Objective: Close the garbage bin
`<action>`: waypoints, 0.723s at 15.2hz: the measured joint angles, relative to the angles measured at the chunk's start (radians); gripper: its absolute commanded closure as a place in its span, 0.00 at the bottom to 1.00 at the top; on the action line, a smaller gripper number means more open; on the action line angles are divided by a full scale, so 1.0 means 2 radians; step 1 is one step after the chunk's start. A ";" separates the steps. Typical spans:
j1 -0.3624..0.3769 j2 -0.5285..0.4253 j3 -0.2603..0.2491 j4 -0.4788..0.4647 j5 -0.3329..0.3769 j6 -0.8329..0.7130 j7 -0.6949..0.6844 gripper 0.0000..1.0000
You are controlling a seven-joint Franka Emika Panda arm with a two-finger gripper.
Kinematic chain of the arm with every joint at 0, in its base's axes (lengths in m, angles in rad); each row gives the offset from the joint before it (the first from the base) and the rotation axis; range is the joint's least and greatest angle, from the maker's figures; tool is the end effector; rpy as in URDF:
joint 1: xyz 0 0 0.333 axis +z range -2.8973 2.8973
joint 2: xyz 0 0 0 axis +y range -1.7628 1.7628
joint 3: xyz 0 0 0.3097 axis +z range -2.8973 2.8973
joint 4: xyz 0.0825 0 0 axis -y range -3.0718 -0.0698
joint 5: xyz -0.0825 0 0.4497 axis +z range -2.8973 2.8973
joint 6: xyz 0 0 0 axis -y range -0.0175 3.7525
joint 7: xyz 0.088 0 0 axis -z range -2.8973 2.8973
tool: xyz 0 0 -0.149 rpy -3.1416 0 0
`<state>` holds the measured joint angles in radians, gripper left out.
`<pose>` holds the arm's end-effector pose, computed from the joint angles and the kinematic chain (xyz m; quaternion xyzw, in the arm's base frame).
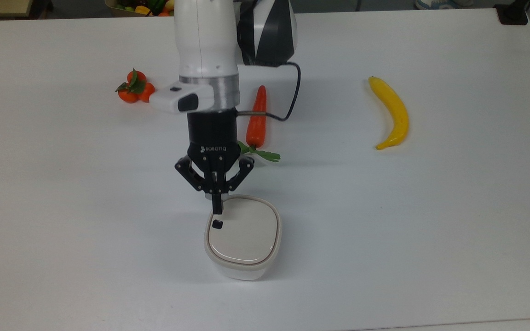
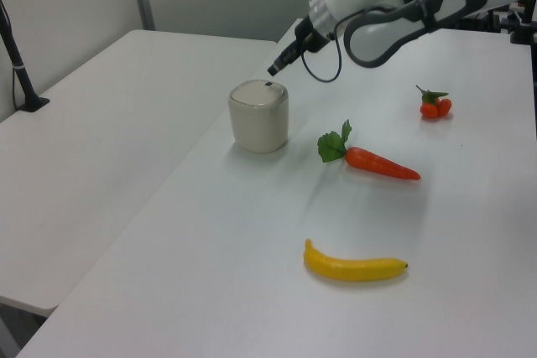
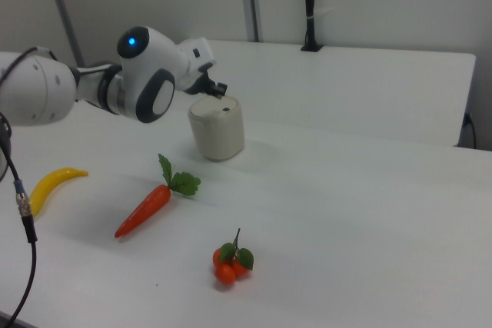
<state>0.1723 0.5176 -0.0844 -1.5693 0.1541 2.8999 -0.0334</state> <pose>0.8217 0.0756 0.3737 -0.9178 -0.0076 -0.3950 0.0404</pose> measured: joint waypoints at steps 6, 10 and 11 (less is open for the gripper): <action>-0.006 -0.080 0.000 0.000 0.000 -0.193 0.000 0.82; -0.011 -0.150 -0.001 0.000 0.001 -0.358 0.000 0.23; -0.012 -0.165 -0.001 0.000 0.004 -0.395 0.001 0.13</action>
<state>0.1489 0.1867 -0.0862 -1.5699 0.1620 2.1096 -0.0324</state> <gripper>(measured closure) 0.674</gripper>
